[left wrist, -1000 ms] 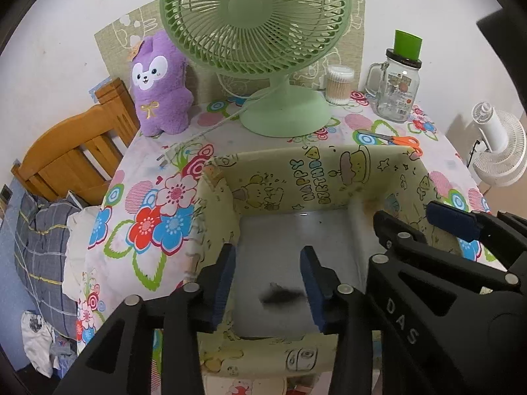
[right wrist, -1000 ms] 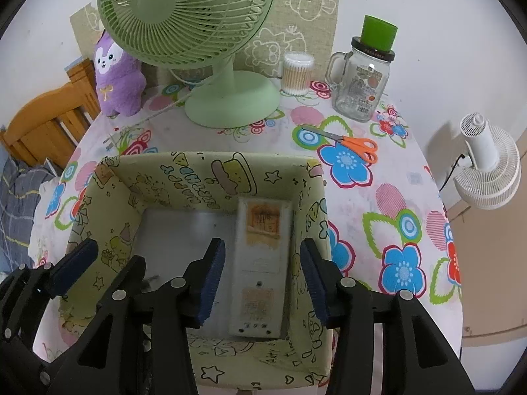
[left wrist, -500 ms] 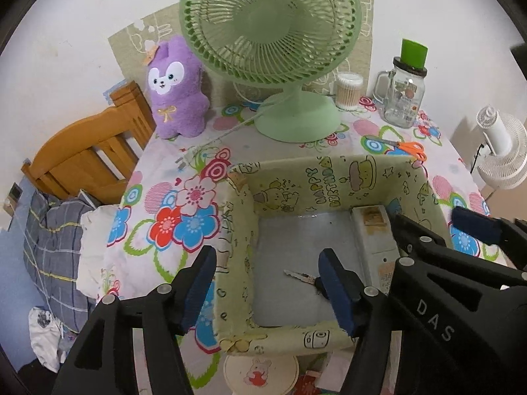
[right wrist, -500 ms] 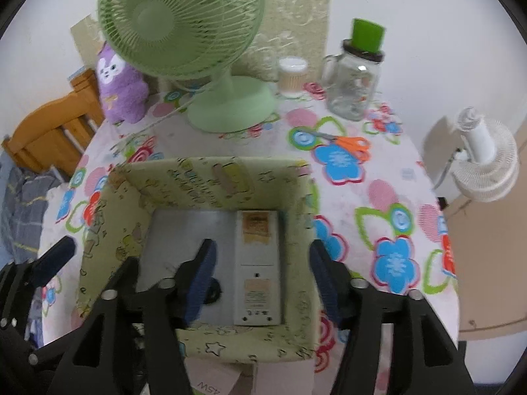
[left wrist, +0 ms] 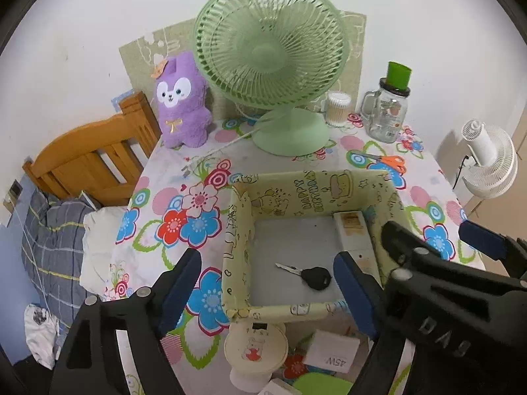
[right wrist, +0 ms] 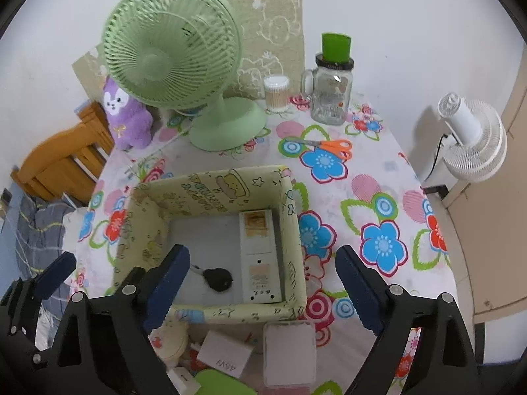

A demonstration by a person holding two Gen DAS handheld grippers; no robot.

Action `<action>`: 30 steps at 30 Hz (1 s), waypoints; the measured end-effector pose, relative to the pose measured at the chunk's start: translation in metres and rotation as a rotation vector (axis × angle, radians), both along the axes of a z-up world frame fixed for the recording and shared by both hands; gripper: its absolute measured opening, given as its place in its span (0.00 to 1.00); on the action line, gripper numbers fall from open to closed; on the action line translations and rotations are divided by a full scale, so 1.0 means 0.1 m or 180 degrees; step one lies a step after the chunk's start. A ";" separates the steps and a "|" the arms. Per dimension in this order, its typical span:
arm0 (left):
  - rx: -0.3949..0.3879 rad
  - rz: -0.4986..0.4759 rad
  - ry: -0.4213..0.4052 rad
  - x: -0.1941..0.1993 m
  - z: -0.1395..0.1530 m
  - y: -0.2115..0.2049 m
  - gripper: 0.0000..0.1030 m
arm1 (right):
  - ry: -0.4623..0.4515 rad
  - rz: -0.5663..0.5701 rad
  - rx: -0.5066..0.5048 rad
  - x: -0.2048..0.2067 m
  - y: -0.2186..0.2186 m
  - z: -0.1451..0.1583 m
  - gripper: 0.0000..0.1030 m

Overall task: Organize rigid objects
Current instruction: 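Raise both open tools out of the fabric box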

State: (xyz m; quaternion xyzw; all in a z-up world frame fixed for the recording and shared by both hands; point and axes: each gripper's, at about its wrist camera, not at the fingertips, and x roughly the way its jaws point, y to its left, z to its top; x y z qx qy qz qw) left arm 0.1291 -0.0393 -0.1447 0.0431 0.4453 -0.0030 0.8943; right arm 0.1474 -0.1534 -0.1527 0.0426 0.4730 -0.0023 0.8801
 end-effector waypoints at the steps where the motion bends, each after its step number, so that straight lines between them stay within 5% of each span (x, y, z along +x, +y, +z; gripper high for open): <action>1: 0.0020 -0.0014 -0.0009 -0.03 0.01 -0.02 0.83 | -0.0024 0.0015 -0.0016 -0.03 0.01 0.03 0.90; 30: -0.0203 -0.0051 -0.0229 -0.82 0.52 -0.07 0.91 | -0.0392 0.0094 -0.0039 -0.86 -0.07 0.61 0.90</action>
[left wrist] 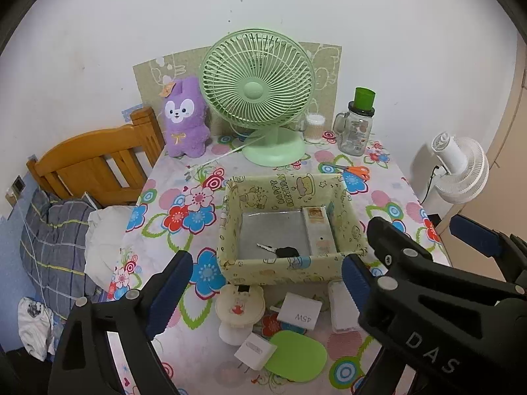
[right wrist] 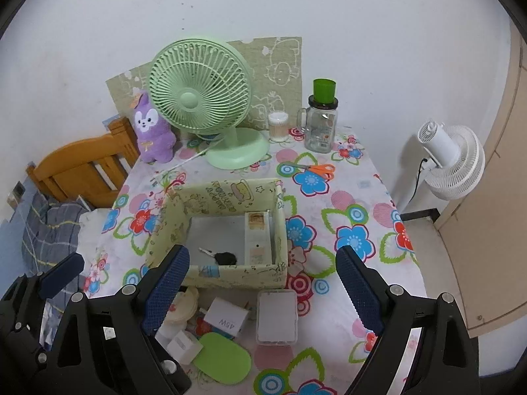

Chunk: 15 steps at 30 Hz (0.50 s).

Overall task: Organize rigid objects
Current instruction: 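Raise both open tools out of the fabric box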

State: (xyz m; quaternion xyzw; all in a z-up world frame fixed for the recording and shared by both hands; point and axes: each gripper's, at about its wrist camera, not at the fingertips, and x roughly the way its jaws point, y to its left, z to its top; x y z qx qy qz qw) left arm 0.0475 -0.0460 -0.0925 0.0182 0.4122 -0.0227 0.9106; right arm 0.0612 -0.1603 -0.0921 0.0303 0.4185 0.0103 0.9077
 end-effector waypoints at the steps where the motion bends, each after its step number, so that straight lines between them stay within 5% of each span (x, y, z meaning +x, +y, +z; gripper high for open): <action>1: 0.0000 -0.0008 -0.0007 -0.02 0.00 0.00 0.91 | -0.0010 0.0013 -0.0002 -0.02 0.01 0.01 0.90; 15: -0.0025 -0.0051 0.0002 -0.21 -0.09 0.01 0.93 | 0.0007 0.0158 -0.0030 -0.24 0.13 -0.07 0.90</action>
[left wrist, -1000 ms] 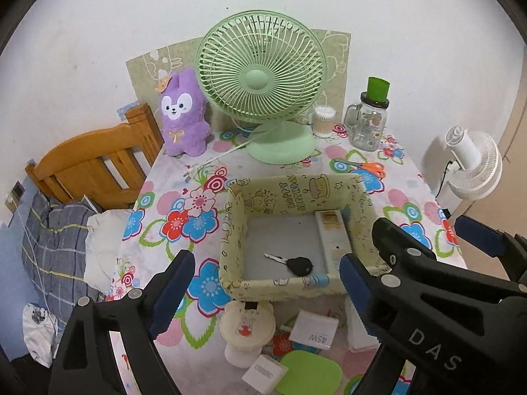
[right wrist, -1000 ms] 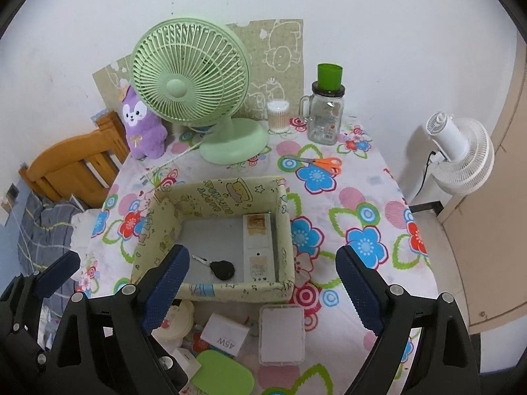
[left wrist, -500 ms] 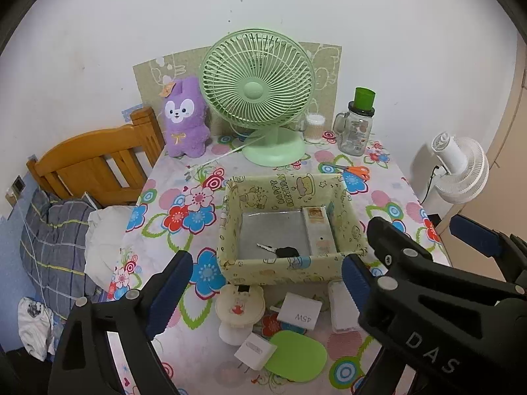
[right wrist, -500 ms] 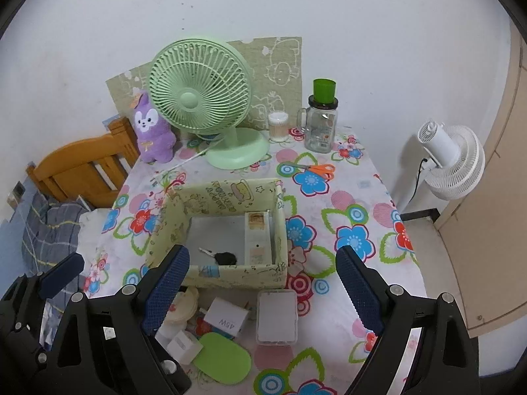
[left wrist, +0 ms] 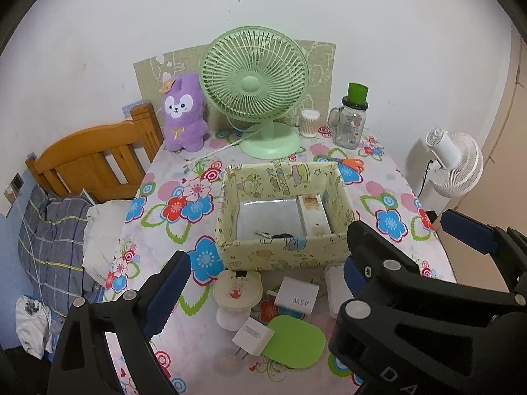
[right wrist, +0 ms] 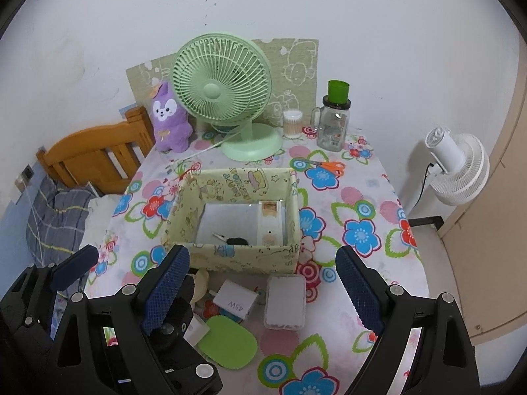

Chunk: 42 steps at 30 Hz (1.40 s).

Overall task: Organize rigid objects
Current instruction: 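Raise both open tools out of the fabric box, then grasp the small white plug charger with the left tool while the right tool approaches the larger white charger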

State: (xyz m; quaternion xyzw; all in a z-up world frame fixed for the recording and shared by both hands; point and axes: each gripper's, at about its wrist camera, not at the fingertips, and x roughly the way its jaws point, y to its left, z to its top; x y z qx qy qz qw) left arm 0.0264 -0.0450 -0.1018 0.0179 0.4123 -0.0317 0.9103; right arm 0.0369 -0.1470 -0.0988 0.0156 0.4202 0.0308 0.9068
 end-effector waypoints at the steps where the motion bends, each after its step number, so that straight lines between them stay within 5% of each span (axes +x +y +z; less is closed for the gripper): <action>1: -0.0008 -0.0009 0.0007 -0.01 -0.02 0.01 0.93 | 0.0010 -0.0001 0.0009 0.00 0.00 -0.02 0.90; 25: -0.0040 -0.0133 0.0186 -0.03 -0.67 0.04 0.93 | 0.0067 0.0215 -0.0014 -0.03 0.04 -0.65 0.90; 42: -0.0084 0.0259 0.0243 -0.06 -0.95 -0.02 0.93 | 0.0009 0.0619 0.0013 0.05 -0.02 -0.92 0.90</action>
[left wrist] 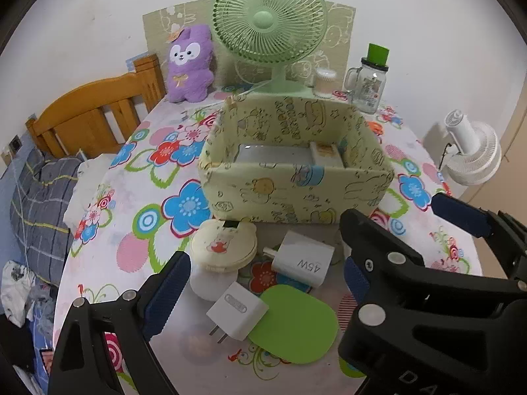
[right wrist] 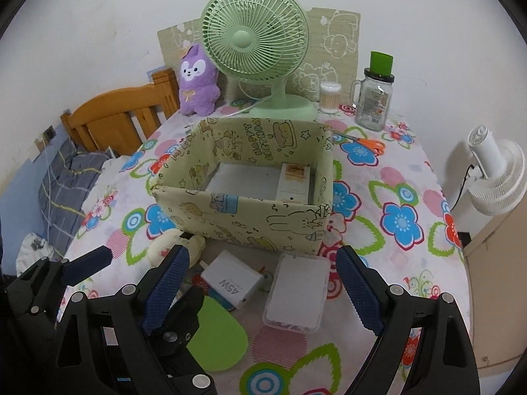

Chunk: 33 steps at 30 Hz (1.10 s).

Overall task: Organize rigid objects
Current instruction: 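Grasp the small white plug charger with the left tool while the right tool approaches the larger white charger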

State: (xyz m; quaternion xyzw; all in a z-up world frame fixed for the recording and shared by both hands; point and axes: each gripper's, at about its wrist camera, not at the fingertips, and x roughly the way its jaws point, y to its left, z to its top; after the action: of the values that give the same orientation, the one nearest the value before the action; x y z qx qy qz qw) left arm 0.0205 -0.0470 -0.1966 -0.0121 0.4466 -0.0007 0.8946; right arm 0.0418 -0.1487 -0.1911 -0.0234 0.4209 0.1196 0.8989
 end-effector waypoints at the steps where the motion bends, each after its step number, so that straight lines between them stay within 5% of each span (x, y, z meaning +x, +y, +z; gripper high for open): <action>1: 0.0009 0.0008 0.0024 0.00 -0.02 0.00 0.93 | 0.0027 0.0009 -0.0014 0.00 0.00 -0.03 0.90; 19: 0.0020 -0.0295 0.0183 0.00 -0.46 0.11 0.92 | 0.0113 -0.0076 -0.0246 -0.02 0.18 -0.48 0.90; 33: -0.0174 -0.0131 0.0517 0.02 -0.82 0.28 0.77 | 0.0300 -0.0170 -0.0210 -0.02 0.36 -0.77 0.90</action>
State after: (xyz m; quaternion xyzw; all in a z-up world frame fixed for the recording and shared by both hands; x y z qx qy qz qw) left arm 0.0230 -0.0186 -0.2787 -0.0274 0.5177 -0.0303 0.8546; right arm 0.0394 -0.1124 -0.2685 -0.0362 0.4669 0.0825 0.8797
